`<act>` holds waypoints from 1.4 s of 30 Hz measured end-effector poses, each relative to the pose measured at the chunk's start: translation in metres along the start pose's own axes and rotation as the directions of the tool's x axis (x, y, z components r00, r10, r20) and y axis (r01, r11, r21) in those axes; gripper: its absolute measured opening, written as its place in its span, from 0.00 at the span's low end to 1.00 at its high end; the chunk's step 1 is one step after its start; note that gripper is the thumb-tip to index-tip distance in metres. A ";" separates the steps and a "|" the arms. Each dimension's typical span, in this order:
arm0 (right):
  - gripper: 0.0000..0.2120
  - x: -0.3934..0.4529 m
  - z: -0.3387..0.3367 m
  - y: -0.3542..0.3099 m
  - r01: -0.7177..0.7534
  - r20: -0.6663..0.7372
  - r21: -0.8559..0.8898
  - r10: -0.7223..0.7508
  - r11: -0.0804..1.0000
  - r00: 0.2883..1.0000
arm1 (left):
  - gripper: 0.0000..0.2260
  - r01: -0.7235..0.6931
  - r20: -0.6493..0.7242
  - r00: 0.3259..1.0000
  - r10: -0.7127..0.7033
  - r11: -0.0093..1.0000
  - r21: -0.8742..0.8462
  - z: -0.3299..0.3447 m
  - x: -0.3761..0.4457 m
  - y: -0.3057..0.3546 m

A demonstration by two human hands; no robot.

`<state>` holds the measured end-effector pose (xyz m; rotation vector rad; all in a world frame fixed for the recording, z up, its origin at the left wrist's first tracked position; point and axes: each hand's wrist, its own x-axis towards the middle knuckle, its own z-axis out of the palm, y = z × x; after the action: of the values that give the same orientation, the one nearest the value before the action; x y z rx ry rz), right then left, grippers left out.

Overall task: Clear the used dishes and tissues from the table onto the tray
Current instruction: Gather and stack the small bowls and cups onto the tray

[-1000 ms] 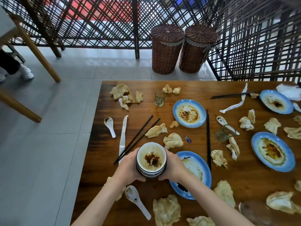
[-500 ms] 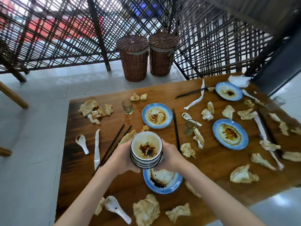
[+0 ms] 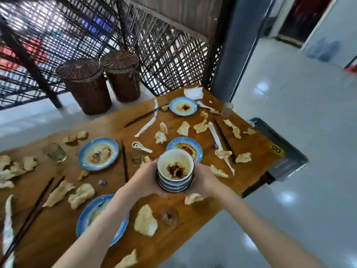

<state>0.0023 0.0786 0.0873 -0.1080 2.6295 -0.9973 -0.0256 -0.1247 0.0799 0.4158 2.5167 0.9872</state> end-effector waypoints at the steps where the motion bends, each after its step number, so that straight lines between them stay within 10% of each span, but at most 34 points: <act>1: 0.43 -0.004 -0.017 0.017 -0.009 -0.005 -0.024 0.009 1.000 1.000 | 0.40 -0.007 0.000 1.000 0.007 1.000 0.015 0.013 0.013 0.016; 24: 0.48 -0.027 -0.287 0.344 -0.230 -0.219 -0.016 0.221 0.973 0.950 | 0.45 -0.207 0.182 0.963 0.198 0.978 0.026 0.238 0.296 0.289; 42: 0.44 0.130 -0.404 0.514 -0.334 -0.153 0.082 0.343 0.939 0.927 | 0.44 -0.203 0.104 0.973 0.205 0.979 -0.033 0.301 0.521 0.349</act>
<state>-0.2302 0.6971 -0.0026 0.4476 2.6355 -0.9892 -0.2961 0.5096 -0.0125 0.7129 2.4001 1.0379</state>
